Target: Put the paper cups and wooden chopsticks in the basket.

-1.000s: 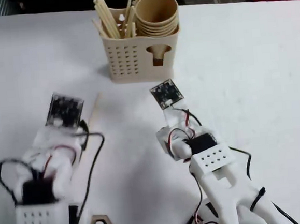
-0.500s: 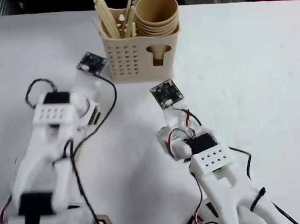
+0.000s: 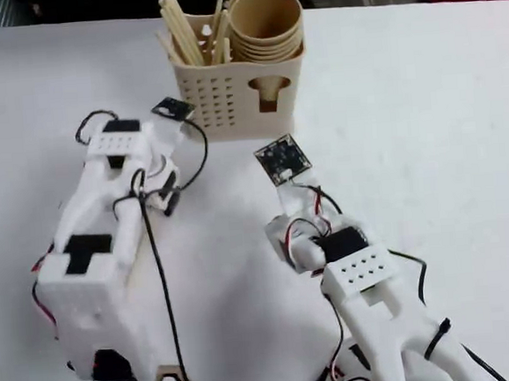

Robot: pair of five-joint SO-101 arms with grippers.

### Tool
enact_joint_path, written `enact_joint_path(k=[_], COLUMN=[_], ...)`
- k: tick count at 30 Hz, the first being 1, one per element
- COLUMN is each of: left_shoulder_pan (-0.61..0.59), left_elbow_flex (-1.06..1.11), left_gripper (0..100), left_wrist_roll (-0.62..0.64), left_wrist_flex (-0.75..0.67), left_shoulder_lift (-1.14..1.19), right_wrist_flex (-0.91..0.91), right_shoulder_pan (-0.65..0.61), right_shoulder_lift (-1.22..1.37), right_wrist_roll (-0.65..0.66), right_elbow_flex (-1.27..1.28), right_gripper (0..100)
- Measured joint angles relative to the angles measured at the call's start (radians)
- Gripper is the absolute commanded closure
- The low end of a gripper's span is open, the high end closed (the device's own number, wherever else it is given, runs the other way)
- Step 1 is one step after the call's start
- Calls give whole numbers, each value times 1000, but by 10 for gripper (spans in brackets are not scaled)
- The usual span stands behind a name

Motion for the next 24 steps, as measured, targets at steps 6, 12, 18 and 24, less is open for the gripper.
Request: enact_joint_path(k=[6,12,18,24], left_shoulder_pan=[8,8,5,5], left_elbow_flex=[-242,-402,-423,-313], left_gripper=[977,978,978,978], left_wrist_roll=[0,0,0,0], left_wrist_flex=[176,298,371,394], left_shoulder_lift=[175,273,259,104], right_wrist_flex=[0,0,0,0], right_shoulder_pan=[0,0,0,0], right_shoulder_lift=[0,0,0,0], right_wrist_roll=[0,0,8,8], right_elbow_flex=[0,0,11,12], right_gripper=[967,967,967,967])
